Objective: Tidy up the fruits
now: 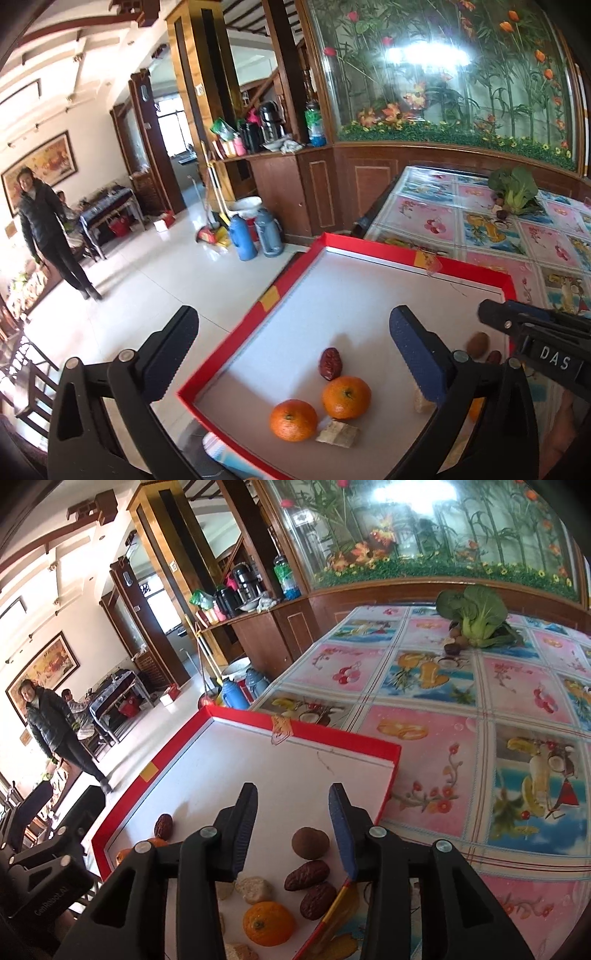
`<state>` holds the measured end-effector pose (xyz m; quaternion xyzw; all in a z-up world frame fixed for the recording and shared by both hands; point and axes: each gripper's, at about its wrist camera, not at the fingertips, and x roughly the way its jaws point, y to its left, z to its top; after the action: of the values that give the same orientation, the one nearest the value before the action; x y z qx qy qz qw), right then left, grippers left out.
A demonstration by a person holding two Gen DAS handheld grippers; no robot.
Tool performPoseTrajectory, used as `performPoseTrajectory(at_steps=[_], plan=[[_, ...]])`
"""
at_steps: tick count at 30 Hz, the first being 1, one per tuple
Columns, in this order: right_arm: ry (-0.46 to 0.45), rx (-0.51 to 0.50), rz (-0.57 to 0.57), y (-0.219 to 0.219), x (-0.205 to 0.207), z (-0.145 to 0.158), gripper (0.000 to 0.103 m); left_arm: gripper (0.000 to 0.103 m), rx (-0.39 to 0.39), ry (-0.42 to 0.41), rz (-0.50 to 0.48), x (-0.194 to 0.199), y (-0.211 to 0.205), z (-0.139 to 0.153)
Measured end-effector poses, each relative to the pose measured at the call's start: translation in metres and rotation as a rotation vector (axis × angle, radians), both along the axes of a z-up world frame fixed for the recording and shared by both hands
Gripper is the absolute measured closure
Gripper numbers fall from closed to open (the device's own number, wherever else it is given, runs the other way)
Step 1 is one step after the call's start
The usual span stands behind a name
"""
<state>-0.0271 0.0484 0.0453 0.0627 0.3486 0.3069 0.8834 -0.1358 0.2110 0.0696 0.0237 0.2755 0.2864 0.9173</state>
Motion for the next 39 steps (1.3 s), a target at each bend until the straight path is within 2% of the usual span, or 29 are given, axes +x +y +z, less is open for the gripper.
performPoseTrajectory(at_steps=[14,20,28,32,37,38,39], plan=[[-0.051,0.008,-0.140,-0.042,-0.003,0.005,0.058,0.000,0.016,-0.068,0.008,-0.031,0.004,0.022],[-0.062,0.024,-0.214,-0.067,-0.007,0.006,0.058,0.000,-0.001,-0.092,0.006,-0.044,0.006,0.030],[-0.084,0.036,-0.326,-0.103,-0.011,0.009,0.058,0.000,-0.055,-0.168,0.042,-0.065,0.015,0.041],[-0.089,0.069,-0.374,-0.122,-0.015,0.012,0.058,0.000,-0.028,-0.175,0.046,-0.073,0.013,0.045],[-0.147,0.081,-0.380,-0.134,-0.040,0.021,0.058,0.000,-0.006,-0.186,0.031,-0.080,0.006,0.050],[-0.159,0.086,-0.370,-0.134,-0.047,0.022,0.053,0.000,-0.006,-0.188,0.024,-0.082,0.004,0.051],[-0.173,0.090,-0.359,-0.134,-0.056,0.023,0.044,0.000,-0.004,-0.188,0.015,-0.082,0.002,0.052]])
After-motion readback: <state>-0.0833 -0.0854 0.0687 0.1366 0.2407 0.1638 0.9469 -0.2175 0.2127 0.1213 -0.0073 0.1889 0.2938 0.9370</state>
